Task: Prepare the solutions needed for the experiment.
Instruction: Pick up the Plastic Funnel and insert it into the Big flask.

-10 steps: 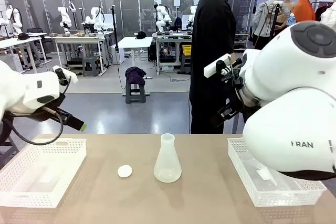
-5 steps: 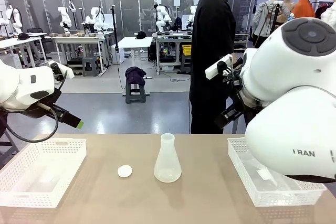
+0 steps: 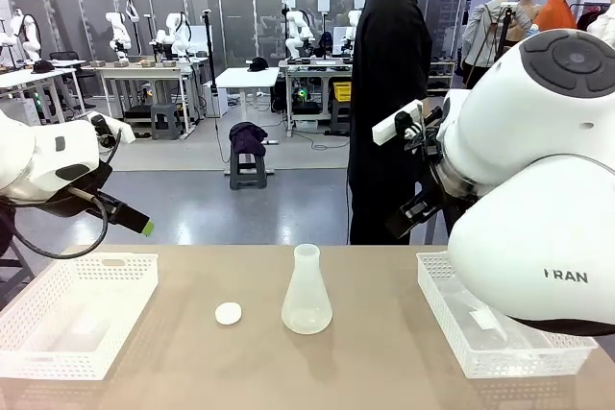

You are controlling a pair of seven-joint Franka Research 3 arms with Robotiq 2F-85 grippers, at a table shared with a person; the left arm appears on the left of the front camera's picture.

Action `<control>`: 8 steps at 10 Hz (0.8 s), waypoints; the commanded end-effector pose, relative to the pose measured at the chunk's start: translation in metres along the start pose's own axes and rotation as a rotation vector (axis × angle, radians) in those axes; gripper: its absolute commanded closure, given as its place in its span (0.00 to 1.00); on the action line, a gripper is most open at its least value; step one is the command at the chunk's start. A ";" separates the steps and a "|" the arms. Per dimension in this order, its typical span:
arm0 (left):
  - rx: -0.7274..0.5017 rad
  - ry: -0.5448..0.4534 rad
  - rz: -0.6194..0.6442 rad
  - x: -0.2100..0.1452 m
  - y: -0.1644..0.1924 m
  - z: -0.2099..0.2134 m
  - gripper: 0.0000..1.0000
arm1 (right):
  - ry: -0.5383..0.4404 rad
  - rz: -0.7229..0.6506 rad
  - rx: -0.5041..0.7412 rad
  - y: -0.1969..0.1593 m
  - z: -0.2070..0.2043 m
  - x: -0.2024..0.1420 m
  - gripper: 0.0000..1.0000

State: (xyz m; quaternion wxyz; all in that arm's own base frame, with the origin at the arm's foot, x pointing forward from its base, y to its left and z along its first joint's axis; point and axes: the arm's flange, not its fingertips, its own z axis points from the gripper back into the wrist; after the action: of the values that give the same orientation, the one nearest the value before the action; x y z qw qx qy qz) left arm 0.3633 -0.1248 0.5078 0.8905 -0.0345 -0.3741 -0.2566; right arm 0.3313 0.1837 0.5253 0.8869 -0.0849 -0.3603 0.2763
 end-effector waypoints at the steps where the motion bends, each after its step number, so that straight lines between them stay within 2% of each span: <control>1: -0.265 0.027 0.256 -0.017 0.002 -0.002 0.00 | 0.014 -0.191 0.199 0.013 0.001 -0.016 0.00; 2: -0.406 0.069 0.476 -0.024 0.006 0.000 0.00 | 0.010 -0.295 0.302 0.016 0.002 -0.020 0.00; 3: -0.576 0.109 0.585 -0.028 0.011 0.005 0.00 | 0.019 -0.374 0.380 0.019 0.002 -0.023 0.00; 5: -0.792 0.222 0.801 -0.041 0.023 0.010 0.00 | 0.013 -0.675 0.694 0.020 0.004 -0.034 0.00; 6: -0.943 0.256 0.887 -0.048 0.030 0.011 0.00 | -0.021 -0.806 0.874 0.016 0.004 -0.042 0.00; 8: -1.149 0.290 1.007 -0.057 0.039 0.008 0.00 | 0.023 -1.063 1.127 0.009 -0.008 -0.058 0.00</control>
State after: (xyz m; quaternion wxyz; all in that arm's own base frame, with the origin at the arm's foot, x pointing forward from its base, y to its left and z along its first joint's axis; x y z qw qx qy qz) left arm 0.3298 -0.0707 0.4881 0.8070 -0.5854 -0.0633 -0.0459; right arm 0.3207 0.1844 0.5261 0.8744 0.4440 -0.1923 0.0368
